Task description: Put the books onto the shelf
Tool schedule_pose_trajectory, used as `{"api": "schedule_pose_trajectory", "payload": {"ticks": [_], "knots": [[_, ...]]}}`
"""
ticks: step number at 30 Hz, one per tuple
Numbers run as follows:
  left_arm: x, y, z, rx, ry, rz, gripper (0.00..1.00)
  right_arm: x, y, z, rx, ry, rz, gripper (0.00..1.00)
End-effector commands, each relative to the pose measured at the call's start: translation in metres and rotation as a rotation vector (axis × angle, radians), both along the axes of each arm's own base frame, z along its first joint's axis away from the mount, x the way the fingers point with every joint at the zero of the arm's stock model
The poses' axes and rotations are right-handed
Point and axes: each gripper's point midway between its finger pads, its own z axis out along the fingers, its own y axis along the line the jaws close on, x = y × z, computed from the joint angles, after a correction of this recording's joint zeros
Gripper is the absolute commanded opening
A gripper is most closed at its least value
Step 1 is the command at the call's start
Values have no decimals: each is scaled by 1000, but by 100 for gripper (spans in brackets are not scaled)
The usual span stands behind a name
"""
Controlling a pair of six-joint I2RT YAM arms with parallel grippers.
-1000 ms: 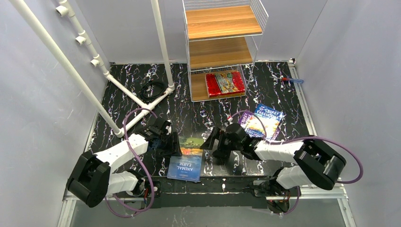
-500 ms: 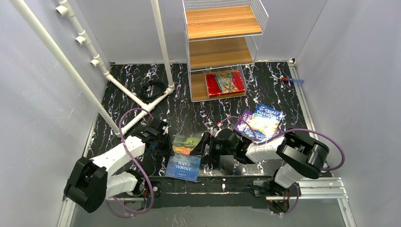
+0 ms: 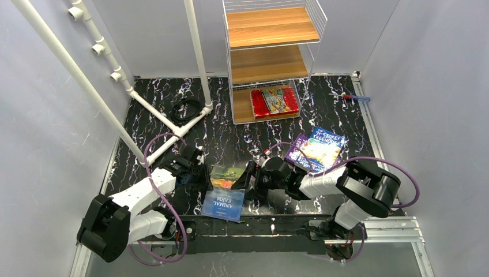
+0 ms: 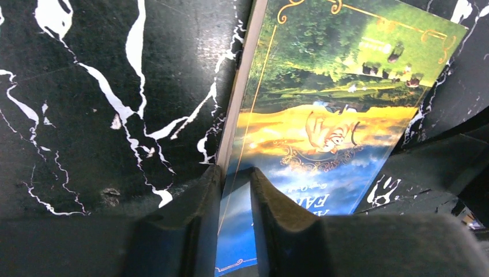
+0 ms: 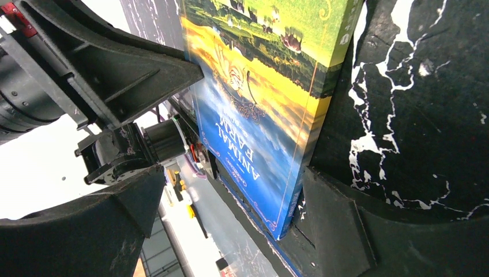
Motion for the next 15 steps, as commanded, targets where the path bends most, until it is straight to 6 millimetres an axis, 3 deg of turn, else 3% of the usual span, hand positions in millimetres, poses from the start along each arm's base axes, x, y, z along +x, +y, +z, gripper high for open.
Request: {"api": "schedule_pose_trajectory", "payload": {"ticks": [1, 3, 7, 11, 15], "knots": [[-16, -53, 28, -309, 51, -98, 16, 3, -4, -25, -75, -15, -23, 98], [-14, -56, 34, -336, 31, -87, 12, 2, -6, -27, -80, -11, -24, 98], [-14, -60, 42, -383, 26, -84, 15, 1, -8, -28, -82, -11, -28, 98], [-13, -66, 52, -449, 11, -63, 7, 1, -9, -29, -85, -13, -30, 98], [-17, -67, 59, -481, 6, -55, 7, 2, -11, -30, -91, -12, -37, 99]]}}
